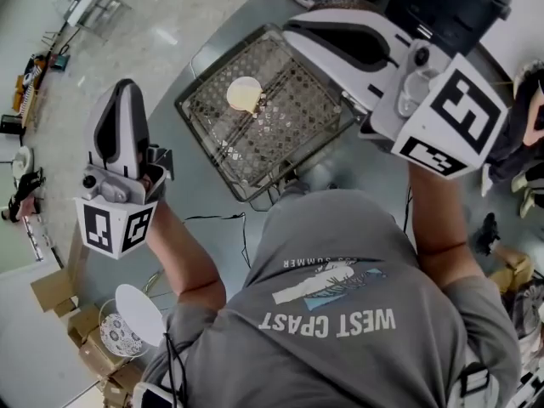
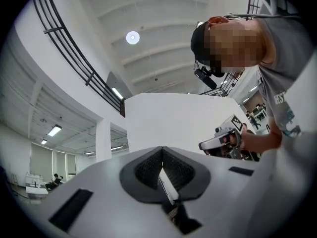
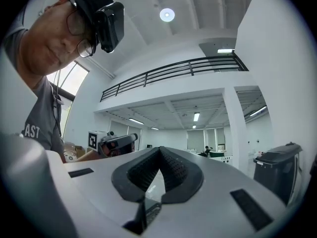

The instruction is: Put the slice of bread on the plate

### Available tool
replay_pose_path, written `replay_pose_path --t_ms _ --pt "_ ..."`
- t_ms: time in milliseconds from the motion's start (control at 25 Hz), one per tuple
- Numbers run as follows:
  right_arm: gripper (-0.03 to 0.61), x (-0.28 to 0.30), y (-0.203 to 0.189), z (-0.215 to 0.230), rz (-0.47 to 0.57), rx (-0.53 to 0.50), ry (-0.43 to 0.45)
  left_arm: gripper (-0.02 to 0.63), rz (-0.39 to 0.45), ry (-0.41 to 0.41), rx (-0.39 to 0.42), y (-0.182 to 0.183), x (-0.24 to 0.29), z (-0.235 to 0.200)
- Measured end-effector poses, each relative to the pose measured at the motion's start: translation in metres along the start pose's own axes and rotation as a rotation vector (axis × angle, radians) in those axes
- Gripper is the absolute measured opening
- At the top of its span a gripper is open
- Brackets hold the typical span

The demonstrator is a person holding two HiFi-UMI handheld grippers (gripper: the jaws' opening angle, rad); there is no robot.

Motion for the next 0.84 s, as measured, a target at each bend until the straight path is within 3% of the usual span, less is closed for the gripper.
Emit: replay_pose_path --t_ms 840 --pt "0.006 -0.015 -0.007 -0.007 0.005 -0.011 -0.004 0.008 -0.007 -0.006 0.009 -0.01 0.003 0.017"
Point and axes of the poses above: the fingertips, and each gripper's own axes: x forward along the fingers, z to its right, y out of its top, the point moved 6 cm from there along -x, backward along the fingers
